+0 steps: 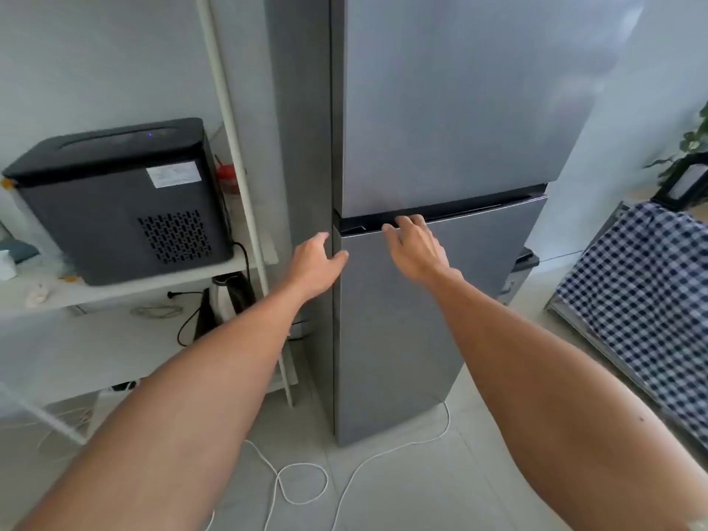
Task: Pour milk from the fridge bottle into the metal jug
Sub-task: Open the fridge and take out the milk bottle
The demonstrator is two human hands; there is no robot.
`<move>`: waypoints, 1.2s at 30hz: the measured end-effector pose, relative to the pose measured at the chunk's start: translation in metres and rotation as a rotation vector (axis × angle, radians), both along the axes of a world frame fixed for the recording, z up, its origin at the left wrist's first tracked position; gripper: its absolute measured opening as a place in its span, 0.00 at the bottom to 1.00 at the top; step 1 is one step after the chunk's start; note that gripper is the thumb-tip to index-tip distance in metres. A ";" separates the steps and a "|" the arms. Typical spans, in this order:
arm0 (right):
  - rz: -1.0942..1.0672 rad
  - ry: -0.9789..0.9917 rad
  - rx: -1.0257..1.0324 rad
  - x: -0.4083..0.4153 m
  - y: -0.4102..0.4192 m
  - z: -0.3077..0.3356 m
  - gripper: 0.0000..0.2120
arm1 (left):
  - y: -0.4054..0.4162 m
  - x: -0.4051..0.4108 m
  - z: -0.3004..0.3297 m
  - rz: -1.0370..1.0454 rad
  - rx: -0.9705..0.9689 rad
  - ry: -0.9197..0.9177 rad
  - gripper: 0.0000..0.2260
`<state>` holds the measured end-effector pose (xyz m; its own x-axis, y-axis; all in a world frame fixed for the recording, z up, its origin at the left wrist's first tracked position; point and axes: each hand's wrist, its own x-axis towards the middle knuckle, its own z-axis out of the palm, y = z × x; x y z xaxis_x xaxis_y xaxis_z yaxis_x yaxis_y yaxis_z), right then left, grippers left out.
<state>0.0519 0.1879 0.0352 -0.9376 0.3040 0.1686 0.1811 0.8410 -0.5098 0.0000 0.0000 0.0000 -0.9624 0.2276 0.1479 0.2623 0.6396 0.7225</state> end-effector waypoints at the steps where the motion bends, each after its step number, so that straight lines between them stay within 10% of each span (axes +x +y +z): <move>1: -0.010 0.014 -0.034 -0.006 -0.003 -0.003 0.24 | 0.003 -0.004 -0.004 -0.004 0.027 0.000 0.29; 15: -0.042 0.206 -0.442 -0.058 -0.001 -0.033 0.23 | 0.022 -0.050 -0.061 -0.055 0.337 0.035 0.19; 36: -0.153 0.121 -0.396 0.006 0.011 -0.023 0.25 | 0.023 0.025 -0.063 -0.054 0.381 0.104 0.19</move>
<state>0.0581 0.1986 0.0125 -0.8573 0.5013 0.1173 0.2074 0.5447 -0.8126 0.0254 0.0226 -0.0635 -0.9260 0.1874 0.3279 0.3727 0.3141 0.8732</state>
